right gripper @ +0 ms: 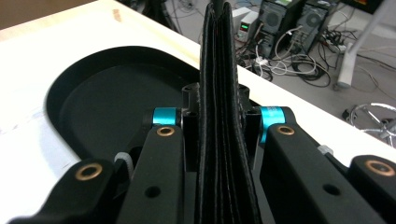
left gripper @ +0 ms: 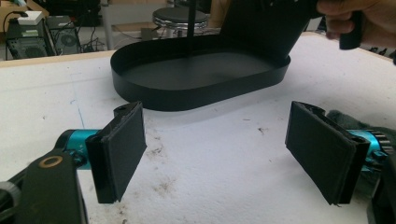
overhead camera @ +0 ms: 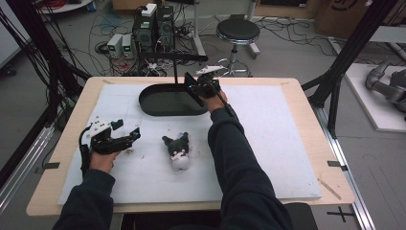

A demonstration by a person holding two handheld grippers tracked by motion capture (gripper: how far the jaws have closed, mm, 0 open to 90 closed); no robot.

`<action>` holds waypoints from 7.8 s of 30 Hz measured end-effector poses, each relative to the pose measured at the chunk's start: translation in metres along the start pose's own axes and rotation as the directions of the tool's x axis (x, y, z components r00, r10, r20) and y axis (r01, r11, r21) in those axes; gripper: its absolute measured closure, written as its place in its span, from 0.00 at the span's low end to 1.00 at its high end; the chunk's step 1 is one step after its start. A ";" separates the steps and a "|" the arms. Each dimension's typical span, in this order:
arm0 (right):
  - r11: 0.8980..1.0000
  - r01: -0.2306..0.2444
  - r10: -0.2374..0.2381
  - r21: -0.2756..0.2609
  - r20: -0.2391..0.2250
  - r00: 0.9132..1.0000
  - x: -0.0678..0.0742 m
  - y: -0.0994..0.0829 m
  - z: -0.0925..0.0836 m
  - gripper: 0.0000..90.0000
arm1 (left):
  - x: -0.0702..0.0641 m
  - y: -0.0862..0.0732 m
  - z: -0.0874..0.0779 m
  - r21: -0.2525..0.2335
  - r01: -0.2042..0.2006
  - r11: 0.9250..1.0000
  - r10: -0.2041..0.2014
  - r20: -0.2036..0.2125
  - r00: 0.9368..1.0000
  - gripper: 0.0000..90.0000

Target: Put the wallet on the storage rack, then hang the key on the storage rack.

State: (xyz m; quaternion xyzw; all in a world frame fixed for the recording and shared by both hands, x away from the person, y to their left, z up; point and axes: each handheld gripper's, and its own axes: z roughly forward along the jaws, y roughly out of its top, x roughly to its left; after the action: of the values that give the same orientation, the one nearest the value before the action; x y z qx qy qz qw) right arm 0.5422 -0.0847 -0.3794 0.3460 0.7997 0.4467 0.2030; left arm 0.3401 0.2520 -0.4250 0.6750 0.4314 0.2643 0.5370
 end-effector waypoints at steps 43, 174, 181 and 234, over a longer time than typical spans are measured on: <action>0.951 -0.308 0.310 0.031 -0.089 0.947 -0.006 -0.019 0.023 0.86 | 0.003 0.000 -0.003 -0.010 0.028 1.000 -0.028 -0.003 1.000 0.22; 0.997 -0.073 0.065 0.035 0.191 0.979 -0.046 -0.154 -0.223 0.23 | -0.063 0.022 0.050 0.188 0.145 0.972 -0.204 0.351 0.914 0.91; 0.997 -0.075 0.067 0.033 0.189 0.980 -0.045 -0.154 -0.223 0.23 | -0.046 0.056 0.033 0.119 0.095 0.988 -0.130 0.332 0.934 0.91; 0.995 -0.093 0.089 0.023 0.150 0.985 -0.050 -0.156 -0.221 0.23 | 0.061 0.179 0.086 0.047 0.064 0.997 -0.065 0.029 0.997 0.91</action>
State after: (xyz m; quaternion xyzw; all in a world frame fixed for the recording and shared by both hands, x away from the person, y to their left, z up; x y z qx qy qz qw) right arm 0.3781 -0.3051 -0.3969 0.4176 0.7722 0.4164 0.2366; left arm 0.4936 0.2527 -0.2853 0.6769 0.4506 0.2264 0.5362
